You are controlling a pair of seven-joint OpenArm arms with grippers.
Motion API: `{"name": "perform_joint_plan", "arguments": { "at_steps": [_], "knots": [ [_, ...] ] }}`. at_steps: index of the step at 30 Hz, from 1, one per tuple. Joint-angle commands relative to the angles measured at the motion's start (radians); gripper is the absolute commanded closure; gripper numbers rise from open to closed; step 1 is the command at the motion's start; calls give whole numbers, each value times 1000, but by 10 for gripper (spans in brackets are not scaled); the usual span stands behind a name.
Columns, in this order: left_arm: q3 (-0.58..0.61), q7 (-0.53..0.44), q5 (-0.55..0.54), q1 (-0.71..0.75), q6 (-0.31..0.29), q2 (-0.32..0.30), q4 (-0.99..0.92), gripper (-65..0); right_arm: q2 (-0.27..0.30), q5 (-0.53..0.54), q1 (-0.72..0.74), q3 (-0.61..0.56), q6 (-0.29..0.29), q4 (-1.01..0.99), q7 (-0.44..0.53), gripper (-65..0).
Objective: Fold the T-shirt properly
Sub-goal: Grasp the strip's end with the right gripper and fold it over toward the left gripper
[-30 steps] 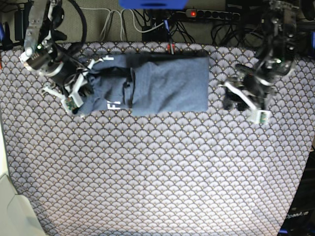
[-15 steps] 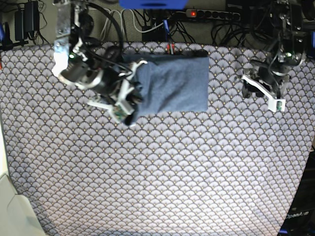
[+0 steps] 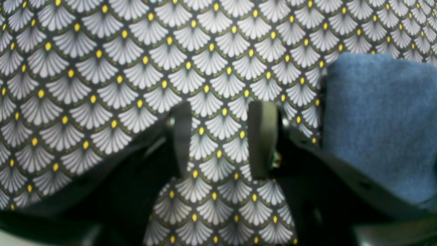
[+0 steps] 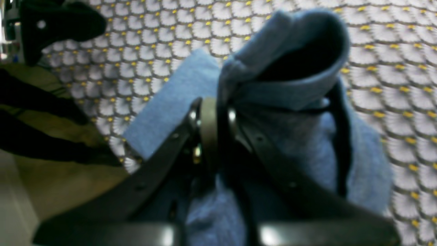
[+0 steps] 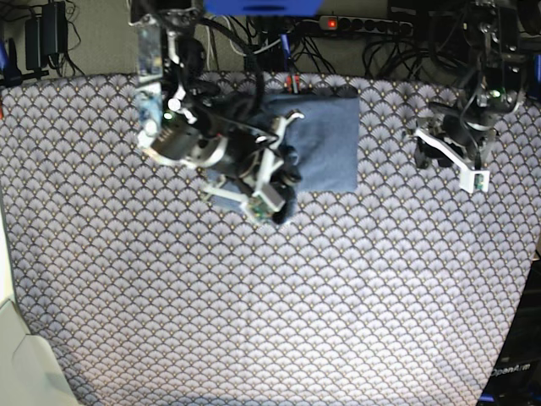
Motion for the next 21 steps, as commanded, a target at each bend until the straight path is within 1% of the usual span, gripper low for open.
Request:
{"name": "perform_joint_plan", "arguments": {
  "at_steps": [1, 5, 8, 9, 10, 15, 21],
  "knots": [
    [-4, -20, -7, 3, -5, -11, 22, -263, -15, 24, 13, -21, -1, 1, 31, 0],
    [-4, -20, -7, 14, -5, -11, 22, -263, -16, 24, 25, -88, -8, -58, 97, 0],
    [-4, -20, -7, 17, -5, -11, 22, -263, -18, 28, 43, -136, -95, -113, 140, 0],
    [-4, -20, -7, 17, -5, -11, 22, -263, -18, 28, 50, -153, -120, -139, 156, 0],
    [-4, -20, -7, 17, -5, -11, 22, -263, -18, 28, 54, -172, -130, -162, 172, 0],
    [-4, -20, -7, 22, -5, -12, 24, -263, -18, 28, 63, -214, -132, -248, 243, 0],
    [-4, -20, -7, 32, -5, -12, 22, -263, -18, 28, 66, -217, -132, -256, 246, 0]
  ]
}}
